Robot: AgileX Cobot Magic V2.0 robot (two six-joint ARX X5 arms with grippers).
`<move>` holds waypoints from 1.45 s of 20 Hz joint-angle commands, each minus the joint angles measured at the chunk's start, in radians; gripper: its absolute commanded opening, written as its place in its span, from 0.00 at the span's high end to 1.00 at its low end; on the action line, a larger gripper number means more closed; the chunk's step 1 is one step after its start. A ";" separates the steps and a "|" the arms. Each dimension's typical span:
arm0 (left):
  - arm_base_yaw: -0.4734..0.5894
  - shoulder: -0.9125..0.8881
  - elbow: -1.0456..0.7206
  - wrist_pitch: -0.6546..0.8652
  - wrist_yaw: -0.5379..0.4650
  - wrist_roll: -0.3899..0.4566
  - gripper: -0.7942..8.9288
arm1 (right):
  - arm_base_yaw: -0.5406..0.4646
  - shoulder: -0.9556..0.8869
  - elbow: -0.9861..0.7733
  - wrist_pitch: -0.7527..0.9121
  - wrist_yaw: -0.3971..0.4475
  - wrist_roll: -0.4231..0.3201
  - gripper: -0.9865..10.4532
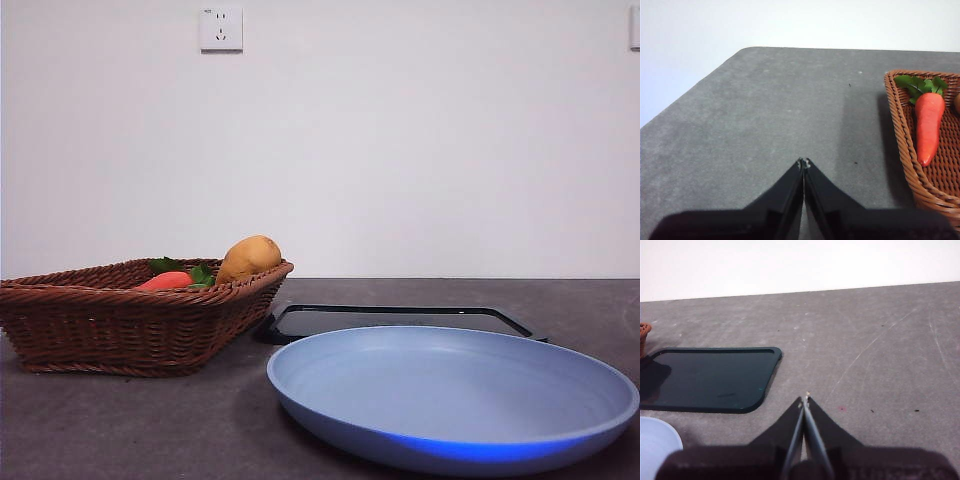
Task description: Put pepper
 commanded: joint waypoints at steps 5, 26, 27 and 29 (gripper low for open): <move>0.004 -0.001 -0.011 0.013 0.017 -0.015 0.91 | 0.000 -0.001 -0.005 -0.009 -0.007 0.050 0.90; 0.004 0.000 0.022 0.084 0.369 -0.372 0.91 | 0.000 0.004 0.067 0.018 -0.035 0.440 0.91; 0.004 0.000 0.035 0.083 0.369 -0.376 0.91 | 0.000 0.011 0.087 0.019 -0.036 0.440 0.91; 0.004 0.000 0.066 0.078 0.369 -0.378 0.91 | 0.001 0.029 0.130 0.019 -0.036 0.439 0.91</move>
